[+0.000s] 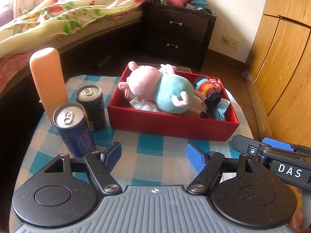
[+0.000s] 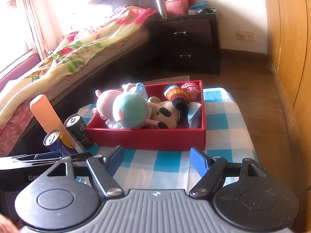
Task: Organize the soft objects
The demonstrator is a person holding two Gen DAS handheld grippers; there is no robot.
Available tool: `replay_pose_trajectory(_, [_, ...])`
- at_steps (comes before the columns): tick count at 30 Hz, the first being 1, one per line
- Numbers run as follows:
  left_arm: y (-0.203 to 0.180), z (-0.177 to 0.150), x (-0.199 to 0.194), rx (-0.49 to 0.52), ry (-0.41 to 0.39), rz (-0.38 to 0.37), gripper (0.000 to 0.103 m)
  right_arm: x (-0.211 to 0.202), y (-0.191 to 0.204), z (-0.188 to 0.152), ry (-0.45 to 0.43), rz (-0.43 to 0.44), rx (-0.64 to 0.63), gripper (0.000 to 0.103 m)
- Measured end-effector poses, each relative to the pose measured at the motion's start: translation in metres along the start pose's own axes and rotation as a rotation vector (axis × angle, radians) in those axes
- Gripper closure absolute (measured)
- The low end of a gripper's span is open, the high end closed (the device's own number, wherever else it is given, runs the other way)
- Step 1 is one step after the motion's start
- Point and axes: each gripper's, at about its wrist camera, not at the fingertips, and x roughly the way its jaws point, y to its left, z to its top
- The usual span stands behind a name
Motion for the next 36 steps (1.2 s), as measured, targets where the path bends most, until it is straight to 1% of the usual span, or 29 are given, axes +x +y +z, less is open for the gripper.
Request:
replay_pose_trajectory(16, [-0.004, -0.0018, 0.0016, 0.003, 0.002, 0.012, 0.027, -0.002, 0.0022, -0.001, -0.019, -0.023, -0.005, 0.049])
replay_pose_trajectory(22, [-0.0064, -0.0025, 0.0013, 0.009, -0.01, 0.046, 0.028, -0.0019, 0.0048, -0.0022, -0.021, -0.03, -0.01, 0.049])
replay_pose_trajectory(26, [-0.0029, -0.0013, 0.0019, -0.018, -0.001, 0.022, 0.028, -0.0029, 0.0039, -0.0018, -0.027, -0.025, -0.002, 0.049])
replay_pose_trajectory(29, [-0.004, -0.0018, 0.0022, -0.014, -0.003, 0.028, 0.028, -0.0028, 0.0039, -0.0022, -0.027, -0.028, -0.005, 0.048])
replay_pose_trajectory(36, [-0.0033, -0.002, 0.0034, -0.027, 0.003, 0.017, 0.028, -0.0025, 0.0025, -0.0021, -0.025, -0.031, 0.002, 0.048])
